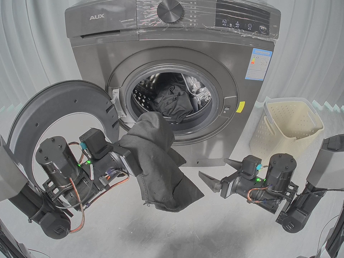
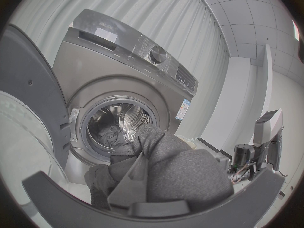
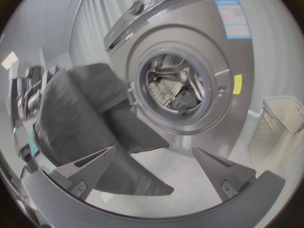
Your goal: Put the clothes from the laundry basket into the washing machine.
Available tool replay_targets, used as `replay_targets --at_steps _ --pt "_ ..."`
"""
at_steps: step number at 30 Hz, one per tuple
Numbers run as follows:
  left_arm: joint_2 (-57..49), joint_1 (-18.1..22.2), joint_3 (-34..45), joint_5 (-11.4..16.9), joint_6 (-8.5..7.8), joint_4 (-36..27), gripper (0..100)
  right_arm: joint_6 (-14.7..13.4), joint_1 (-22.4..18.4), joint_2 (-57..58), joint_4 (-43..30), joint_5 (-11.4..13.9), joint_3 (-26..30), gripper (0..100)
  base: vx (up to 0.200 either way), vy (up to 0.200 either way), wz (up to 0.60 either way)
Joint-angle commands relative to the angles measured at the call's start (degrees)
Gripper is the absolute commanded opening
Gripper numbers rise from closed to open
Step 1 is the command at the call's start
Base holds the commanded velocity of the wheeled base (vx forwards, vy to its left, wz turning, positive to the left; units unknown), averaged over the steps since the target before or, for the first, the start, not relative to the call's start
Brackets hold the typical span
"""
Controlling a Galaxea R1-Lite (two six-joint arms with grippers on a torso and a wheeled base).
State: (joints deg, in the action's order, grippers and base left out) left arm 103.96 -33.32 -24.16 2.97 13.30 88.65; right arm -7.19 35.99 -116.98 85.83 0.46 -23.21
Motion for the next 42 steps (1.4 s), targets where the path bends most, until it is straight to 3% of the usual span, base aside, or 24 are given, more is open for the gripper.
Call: replay_targets --at_steps 1,11,16,18,19,20,22,28,42 --pt "-4.2 0.9 2.7 0.9 0.06 -0.1 0 -5.4 -4.2 1.2 2.8 -0.4 3.0 100 0.000 0.000 0.00" --pt "-3.4 1.9 5.0 0.9 -1.00 -0.1 0 -1.9 -7.4 0.9 2.7 -1.4 2.1 100 0.000 0.000 0.00" --pt "-3.1 1.7 5.2 0.5 -3.02 -0.1 0 -1.9 -6.6 1.5 2.7 -1.5 2.2 100 0.000 0.000 0.00" --pt "-2.3 1.4 5.3 0.3 -3.90 -0.1 0 -1.9 -6.4 1.5 2.7 -1.9 2.1 100 0.000 0.000 0.00" --pt "-1.2 1.4 5.4 -0.4 -6.18 -0.1 0 -1.9 -6.1 1.5 2.7 -2.5 2.0 100 0.000 0.000 0.00" --pt "-0.7 1.5 5.5 -0.5 -7.41 -0.1 0 -1.9 -6.1 1.4 2.7 -2.5 2.0 100 0.000 0.000 0.00" --pt "0.0 1.7 5.4 -0.5 -8.47 -0.1 0 -1.9 -6.1 1.4 2.7 -2.5 2.1 100 0.000 0.000 0.00" --pt "0.1 1.1 5.6 -0.4 -8.55 -0.1 0 -1.9 -5.9 2.1 2.7 -2.6 2.1 100 0.000 0.000 0.00" --pt "1.6 1.1 5.4 -0.6 -8.64 -0.1 0 -1.9 -5.1 2.5 2.7 -2.6 2.5 100 0.200 0.000 0.00"
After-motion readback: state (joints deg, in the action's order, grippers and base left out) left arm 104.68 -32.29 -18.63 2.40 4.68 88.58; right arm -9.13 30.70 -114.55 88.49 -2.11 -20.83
